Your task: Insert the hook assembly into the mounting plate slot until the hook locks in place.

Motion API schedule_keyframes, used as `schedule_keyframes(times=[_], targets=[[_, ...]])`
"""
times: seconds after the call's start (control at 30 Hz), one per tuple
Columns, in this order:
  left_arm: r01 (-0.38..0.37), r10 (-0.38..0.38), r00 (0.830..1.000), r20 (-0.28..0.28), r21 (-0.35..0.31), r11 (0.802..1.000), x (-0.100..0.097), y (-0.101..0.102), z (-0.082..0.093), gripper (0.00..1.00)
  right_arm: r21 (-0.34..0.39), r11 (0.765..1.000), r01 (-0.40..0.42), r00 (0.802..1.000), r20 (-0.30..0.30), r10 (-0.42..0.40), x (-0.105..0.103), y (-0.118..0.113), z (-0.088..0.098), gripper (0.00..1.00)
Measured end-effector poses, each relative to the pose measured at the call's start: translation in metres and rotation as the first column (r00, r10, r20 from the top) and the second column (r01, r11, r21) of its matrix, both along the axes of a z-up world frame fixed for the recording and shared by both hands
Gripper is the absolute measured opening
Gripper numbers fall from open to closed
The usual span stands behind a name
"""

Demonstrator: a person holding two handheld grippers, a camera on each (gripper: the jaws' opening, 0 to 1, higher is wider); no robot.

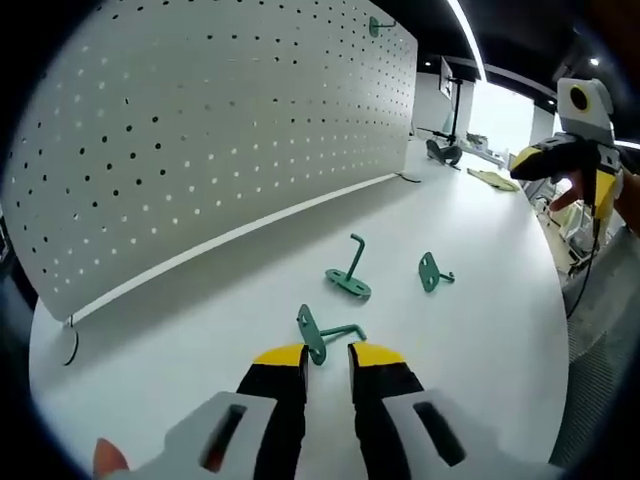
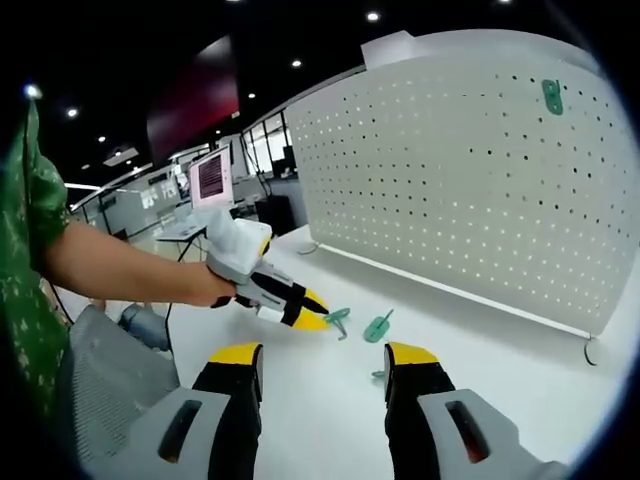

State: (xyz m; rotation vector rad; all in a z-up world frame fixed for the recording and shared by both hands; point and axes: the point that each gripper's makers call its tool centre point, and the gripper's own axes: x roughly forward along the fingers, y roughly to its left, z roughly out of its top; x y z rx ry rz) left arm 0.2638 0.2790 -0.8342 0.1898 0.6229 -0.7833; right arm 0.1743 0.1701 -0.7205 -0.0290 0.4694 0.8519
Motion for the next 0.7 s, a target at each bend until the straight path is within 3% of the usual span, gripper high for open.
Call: schedule_keyframes(times=[0.7], targets=[[-0.021,0.02,1.0,0.024,0.011,1.0,0.0018,0.0029,0.0,0.09,0.005,1.0,0.001,1.0,-0.009,-0.001,0.0005,-0.0017,-0.0027,0.49]])
